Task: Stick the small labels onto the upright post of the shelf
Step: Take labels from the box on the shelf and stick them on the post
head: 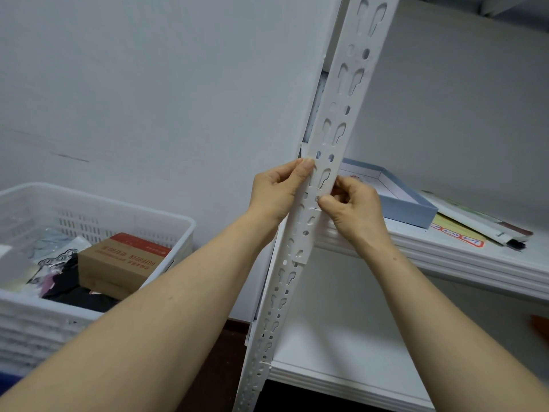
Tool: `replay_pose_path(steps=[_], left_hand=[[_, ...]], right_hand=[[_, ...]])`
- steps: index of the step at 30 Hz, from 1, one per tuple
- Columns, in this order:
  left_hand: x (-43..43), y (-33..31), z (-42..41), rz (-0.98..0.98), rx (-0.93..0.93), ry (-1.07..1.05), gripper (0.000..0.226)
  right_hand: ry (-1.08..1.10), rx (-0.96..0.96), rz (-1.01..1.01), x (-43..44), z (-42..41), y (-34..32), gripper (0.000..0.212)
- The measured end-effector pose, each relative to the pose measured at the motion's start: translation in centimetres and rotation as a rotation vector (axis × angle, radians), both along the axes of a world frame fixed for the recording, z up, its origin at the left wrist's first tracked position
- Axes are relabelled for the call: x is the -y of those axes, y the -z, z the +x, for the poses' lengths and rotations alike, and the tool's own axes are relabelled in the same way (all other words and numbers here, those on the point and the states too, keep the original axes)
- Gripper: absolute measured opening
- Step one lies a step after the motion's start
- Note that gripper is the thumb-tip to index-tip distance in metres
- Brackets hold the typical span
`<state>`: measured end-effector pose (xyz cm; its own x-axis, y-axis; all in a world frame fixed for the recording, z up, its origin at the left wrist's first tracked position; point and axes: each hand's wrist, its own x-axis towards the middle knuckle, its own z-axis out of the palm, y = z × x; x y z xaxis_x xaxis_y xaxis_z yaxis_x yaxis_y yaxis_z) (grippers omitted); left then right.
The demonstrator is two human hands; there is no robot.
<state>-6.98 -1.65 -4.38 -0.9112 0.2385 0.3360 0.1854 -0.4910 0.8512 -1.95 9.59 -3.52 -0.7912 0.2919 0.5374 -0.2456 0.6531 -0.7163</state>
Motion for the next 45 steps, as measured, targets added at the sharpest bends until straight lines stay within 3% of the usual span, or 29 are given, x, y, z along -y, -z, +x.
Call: replay_pose_path(steps=[6, 11, 17, 24, 31, 39, 42, 45], left_hand=[[-0.1, 0.1, 0.2, -0.032, 0.022, -0.028, 0.041], [0.0, 1.4, 2.6, -0.199, -0.290, -0.500, 0.027], [0.1, 1.8, 6.2, -0.120, -0.155, -0.029, 0.019], [0.5, 1.9, 7.2, -0.080, -0.180, 0.034, 0.009], [0.3, 1.6, 7.1, -0.014, 0.079, 0.192, 0.008], [0.0, 1.4, 6.9, -0.032, 0.189, 0.226, 0.017], [-0.4, 1.1, 7.3, -0.031, 0.208, 0.247, 0.019], [-1.6, -0.1, 7.5, -0.035, 0.222, 0.294, 0.024]], right_hand=[[-0.161, 0.081, -0.178, -1.2, 1.1, -0.5, 0.041], [-0.131, -0.074, -0.491, -2.4, 3.1, 0.9, 0.040], [-0.222, -0.087, -0.616, -1.3, 5.0, 1.1, 0.014], [-0.221, -0.111, -0.542, -0.8, 6.6, 1.2, 0.009], [-0.185, -0.177, -0.455, -0.4, 7.0, 1.3, 0.013], [-0.193, -0.183, -0.419, -0.5, 6.4, 1.8, 0.012], [-0.235, -0.177, -0.475, -1.0, 6.4, 1.8, 0.011], [-0.241, -0.201, -0.599, -2.2, 6.1, 1.4, 0.028]])
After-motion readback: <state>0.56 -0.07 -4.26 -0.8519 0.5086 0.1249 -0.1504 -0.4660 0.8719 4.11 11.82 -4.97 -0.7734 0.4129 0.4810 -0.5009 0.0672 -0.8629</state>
